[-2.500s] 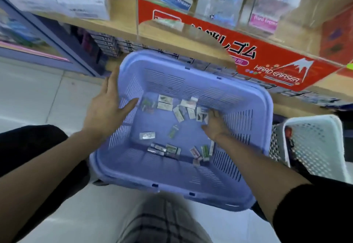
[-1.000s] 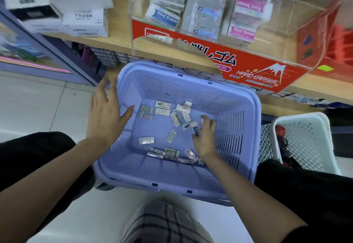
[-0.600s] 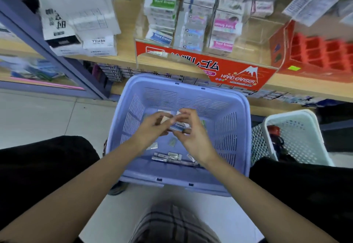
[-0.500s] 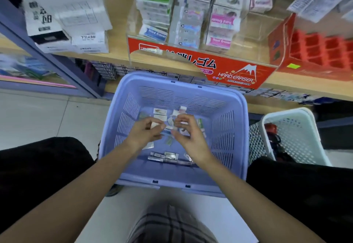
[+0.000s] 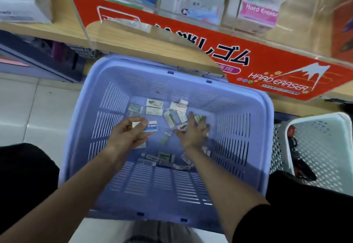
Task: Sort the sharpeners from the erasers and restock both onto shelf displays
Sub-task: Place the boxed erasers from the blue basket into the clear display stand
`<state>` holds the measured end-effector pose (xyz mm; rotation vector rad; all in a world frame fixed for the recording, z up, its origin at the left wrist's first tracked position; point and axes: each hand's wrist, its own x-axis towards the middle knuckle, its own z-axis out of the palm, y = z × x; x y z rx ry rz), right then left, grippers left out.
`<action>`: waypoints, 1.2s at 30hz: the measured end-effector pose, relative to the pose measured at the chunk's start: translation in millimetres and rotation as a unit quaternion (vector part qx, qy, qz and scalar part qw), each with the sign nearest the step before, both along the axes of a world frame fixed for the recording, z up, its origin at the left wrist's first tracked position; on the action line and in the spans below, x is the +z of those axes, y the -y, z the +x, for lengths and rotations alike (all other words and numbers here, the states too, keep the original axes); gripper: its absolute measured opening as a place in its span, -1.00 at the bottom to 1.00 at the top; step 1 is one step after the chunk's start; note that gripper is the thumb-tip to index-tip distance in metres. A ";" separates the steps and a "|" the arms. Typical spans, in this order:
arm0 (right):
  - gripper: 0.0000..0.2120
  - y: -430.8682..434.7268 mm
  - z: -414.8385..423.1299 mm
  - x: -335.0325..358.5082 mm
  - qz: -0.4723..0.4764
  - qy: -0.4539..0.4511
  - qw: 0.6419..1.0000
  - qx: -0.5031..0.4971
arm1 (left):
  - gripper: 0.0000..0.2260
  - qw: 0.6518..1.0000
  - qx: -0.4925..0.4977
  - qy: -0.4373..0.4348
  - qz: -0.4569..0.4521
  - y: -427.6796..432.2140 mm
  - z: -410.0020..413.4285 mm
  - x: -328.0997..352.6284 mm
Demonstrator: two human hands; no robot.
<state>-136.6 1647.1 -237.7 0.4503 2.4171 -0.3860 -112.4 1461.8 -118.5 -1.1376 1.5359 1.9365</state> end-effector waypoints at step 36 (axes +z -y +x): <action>-0.68 -5.2 -51.3 407.3 -0.736 -0.055 0.662 -0.133 | -0.68 0.933 -0.126 -0.327 0.081 -13.7 -61.2 275.7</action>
